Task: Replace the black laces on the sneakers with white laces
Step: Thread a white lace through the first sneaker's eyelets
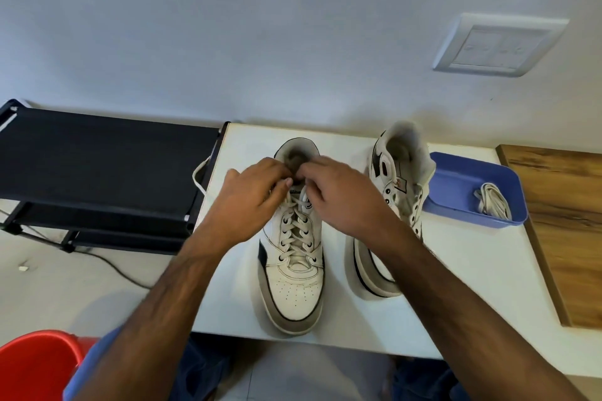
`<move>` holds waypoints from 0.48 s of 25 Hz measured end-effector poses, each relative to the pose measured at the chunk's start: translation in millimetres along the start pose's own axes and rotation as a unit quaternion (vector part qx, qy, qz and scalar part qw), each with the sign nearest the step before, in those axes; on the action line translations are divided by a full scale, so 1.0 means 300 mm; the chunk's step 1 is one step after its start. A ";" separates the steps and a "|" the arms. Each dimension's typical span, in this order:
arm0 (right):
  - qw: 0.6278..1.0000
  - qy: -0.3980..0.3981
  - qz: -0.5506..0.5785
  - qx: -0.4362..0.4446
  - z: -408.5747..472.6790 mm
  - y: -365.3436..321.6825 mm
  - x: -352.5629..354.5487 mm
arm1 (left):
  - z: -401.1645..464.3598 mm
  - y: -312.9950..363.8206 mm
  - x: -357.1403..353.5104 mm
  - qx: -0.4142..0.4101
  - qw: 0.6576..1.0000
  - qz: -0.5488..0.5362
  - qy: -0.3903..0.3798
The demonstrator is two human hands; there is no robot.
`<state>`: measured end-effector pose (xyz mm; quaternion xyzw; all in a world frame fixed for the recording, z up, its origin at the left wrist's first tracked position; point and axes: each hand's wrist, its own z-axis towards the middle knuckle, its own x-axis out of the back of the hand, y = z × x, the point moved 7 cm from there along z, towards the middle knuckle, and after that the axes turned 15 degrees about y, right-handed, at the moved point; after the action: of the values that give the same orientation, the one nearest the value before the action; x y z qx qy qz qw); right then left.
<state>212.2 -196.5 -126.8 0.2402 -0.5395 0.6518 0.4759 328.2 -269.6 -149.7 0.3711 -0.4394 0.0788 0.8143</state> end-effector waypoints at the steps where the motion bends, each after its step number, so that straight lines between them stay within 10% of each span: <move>1: 1.000 -0.018 -0.017 -0.013 -0.002 0.004 -0.015 | -0.005 -0.004 -0.018 -0.006 0.999 0.039 -0.021; 12: 0.991 -0.082 0.101 -0.040 -0.004 0.085 -0.061 | -0.005 -0.055 -0.054 0.012 0.997 0.044 -0.061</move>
<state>198.1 -201.1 -154.4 0.2173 -0.6238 0.6526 0.3711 326.8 -277.2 -171.7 0.3650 -0.5032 0.0975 0.7772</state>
